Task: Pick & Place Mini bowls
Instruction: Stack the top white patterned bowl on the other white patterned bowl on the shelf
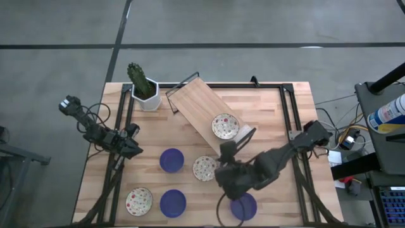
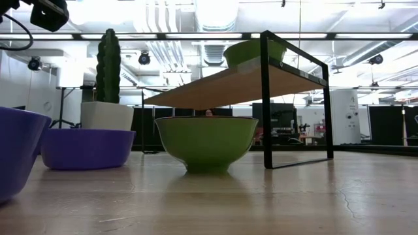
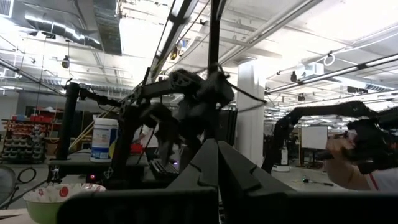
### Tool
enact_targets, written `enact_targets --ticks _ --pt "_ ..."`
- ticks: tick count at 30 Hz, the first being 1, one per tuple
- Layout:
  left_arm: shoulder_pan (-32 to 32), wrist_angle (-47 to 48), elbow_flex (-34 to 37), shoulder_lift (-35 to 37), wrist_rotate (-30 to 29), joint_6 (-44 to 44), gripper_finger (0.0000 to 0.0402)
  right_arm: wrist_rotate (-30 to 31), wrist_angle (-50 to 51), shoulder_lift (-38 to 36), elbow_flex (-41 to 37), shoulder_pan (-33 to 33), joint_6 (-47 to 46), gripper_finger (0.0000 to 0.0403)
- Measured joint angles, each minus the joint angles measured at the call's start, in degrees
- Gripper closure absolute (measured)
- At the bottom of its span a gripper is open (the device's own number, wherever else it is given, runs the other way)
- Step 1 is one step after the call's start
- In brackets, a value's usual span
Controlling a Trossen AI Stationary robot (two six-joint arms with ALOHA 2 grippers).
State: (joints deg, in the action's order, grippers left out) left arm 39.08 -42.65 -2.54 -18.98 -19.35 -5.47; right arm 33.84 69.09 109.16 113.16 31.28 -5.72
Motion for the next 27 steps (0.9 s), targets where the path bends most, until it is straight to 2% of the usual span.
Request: enact_targets --ticks 6,16,27 --pt "0.00 0.17 0.00 -0.11 0.02 0.10 0.0401 -0.99 -2.55 5.80 0.00 0.50 3.14 0.0230" --pt "-0.01 0.26 -0.01 -0.13 0.26 0.15 0.0401 -2.83 -3.69 14.94 -0.04 0.44 2.87 0.0235" --pt "0.01 0.28 0.00 -0.31 0.26 0.15 0.0401 -3.05 -6.30 21.41 -0.02 0.00 3.17 0.0237"
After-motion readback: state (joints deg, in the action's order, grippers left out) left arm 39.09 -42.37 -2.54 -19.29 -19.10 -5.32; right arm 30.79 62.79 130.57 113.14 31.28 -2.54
